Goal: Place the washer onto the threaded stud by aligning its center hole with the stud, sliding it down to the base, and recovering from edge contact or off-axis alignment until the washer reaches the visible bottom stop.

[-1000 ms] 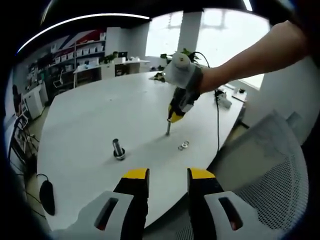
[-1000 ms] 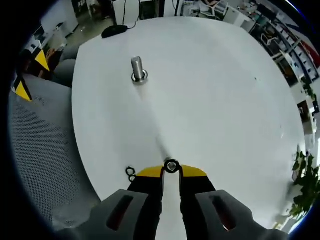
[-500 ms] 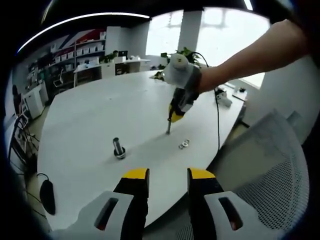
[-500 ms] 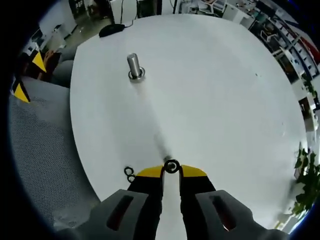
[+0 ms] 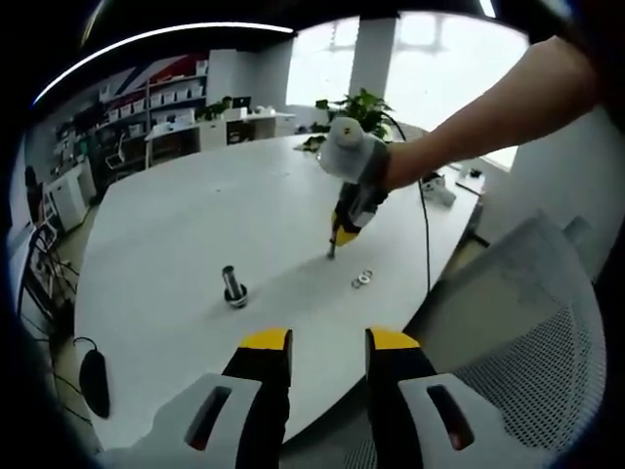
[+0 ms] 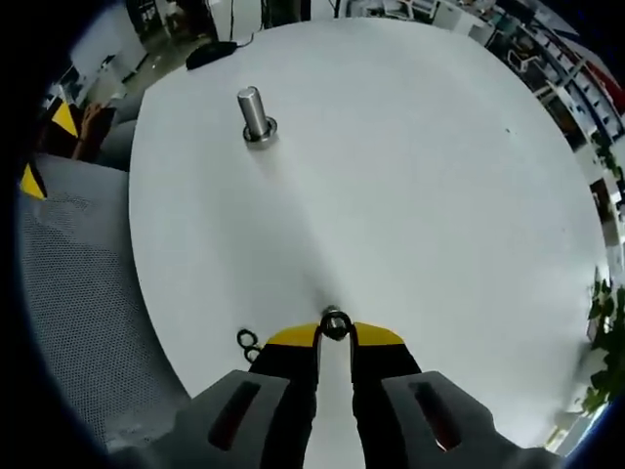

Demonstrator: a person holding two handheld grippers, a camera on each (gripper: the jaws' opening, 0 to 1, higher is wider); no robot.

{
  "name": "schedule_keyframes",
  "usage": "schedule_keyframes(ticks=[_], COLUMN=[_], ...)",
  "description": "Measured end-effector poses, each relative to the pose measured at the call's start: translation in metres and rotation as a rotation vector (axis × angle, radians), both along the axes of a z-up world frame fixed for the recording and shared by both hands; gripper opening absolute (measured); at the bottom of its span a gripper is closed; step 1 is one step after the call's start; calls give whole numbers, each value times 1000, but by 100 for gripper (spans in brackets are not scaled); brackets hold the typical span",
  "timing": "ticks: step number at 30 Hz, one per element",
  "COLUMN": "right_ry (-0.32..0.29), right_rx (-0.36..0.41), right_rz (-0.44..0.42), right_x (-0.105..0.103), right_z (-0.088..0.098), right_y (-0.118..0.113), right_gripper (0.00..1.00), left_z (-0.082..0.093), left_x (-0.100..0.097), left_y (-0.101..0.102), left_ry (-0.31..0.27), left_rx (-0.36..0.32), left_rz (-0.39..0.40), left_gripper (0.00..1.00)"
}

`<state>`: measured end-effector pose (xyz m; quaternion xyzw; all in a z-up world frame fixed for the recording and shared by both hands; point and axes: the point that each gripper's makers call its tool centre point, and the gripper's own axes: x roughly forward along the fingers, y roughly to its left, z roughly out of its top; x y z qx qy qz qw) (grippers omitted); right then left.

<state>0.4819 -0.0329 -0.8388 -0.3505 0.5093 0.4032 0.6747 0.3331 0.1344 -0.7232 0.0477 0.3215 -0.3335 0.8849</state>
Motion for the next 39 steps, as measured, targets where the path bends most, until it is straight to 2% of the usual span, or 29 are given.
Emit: schedule_keyframes(ticks=[7,19,29,33,39], right_ry=[25,44,42,67,56], right_rx=[5,-19,6,-18,6], right_rz=[-33,-42,-71,-59,-86], right_x=[3,1,4,-3,-3], right_z=[-14,-26,-24,-27,-20], right_y=[0,0,1,-7,-13], right_gripper=[13,14,15,15,15], left_z=[-3,-4,-5,-6,-5], left_x=[-1,-1,-1,-2,-2], left_y=[1,2,2,2,2], left_ry=[9,9,12,21,14], left_rx=[10,26,27,24,28], left_rz=[0,4,1,0,-3], left_gripper=[28,26,26,27,27])
